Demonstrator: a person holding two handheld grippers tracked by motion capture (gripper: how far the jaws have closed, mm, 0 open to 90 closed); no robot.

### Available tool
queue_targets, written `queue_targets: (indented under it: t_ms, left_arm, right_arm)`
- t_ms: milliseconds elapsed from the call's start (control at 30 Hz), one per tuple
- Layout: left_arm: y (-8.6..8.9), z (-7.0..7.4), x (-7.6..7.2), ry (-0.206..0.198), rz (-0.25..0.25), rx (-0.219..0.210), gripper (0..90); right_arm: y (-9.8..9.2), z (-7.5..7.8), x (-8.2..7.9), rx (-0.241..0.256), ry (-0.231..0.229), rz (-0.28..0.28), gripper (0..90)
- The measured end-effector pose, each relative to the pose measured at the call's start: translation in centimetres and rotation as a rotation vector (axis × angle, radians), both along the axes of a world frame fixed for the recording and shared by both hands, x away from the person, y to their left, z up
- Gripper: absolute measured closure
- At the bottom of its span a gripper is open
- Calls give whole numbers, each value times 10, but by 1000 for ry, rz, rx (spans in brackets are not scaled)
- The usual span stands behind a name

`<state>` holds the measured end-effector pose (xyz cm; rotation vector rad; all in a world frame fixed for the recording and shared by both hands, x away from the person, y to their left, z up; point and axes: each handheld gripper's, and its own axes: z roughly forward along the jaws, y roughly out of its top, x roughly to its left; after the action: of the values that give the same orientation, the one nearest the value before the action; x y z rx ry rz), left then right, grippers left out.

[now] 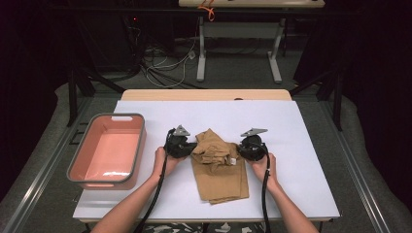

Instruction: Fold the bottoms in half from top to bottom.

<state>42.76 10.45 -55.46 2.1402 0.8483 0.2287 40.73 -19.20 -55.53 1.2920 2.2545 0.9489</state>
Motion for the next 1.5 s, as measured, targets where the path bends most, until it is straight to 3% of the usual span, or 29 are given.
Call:
queue_targets:
  t_ms: [167,400,600,667,800,867,1000,1200,1300,1500]
  left_arm:
    - [13,8,-9,-17,25,-9,690]
    - [20,21,-33,-65,21,26,586]
    - [23,21,-45,-56,2,25,502]
    - [22,17,-45,-45,-12,25,487]
    - [21,16,-46,-44,-15,12,492]
    - [19,15,-48,-51,-6,-1,512]
    - [17,10,-50,-52,3,-16,562]
    - [12,7,-50,-47,-22,-4,597]
    - [11,6,-48,-54,-27,0,596]
    - [9,4,-47,-48,-35,-15,654]
  right_arm:
    - [-8,11,-13,5,-15,18,610]
    - [-11,14,-31,-26,-17,77,495]
    - [-6,13,-42,-29,-9,135,423]
    - [-1,11,-47,-39,-12,176,388]
    - [6,10,-49,-28,-7,204,340]
    - [12,9,-52,-30,13,226,300]
    - [16,10,-57,-26,9,251,266]
    - [26,5,-53,-41,-19,266,322]
    - [31,1,-51,-65,-6,288,338]
    - [31,-1,-47,-81,-37,281,640]
